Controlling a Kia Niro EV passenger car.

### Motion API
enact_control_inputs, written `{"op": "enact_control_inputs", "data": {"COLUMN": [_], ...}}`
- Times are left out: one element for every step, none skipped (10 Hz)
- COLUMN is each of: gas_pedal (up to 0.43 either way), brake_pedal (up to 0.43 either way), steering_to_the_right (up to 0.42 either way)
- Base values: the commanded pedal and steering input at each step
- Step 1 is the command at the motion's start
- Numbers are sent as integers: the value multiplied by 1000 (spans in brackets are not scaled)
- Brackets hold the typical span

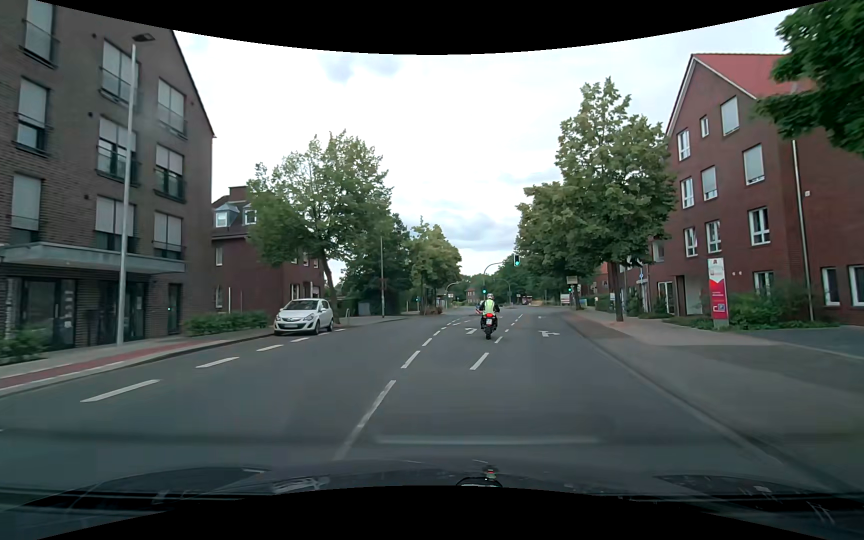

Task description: Follow the waypoints while adhering to traffic rules and regulations

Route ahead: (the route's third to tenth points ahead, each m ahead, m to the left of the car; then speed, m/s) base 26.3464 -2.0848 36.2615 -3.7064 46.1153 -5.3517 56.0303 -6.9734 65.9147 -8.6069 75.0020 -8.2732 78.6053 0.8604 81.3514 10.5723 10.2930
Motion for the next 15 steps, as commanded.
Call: {"op": "enact_control_inputs", "data": {"gas_pedal": [138,138,150,157,177,177,177,189,189,197,197,197,197,197,197], "brake_pedal": [0,0,0,0,0,0,0,0,0,0,0,0,0,0,0], "steering_to_the_right": [48,45,45,44,40,38,28,19,16,16,18,21,22,21,21]}}
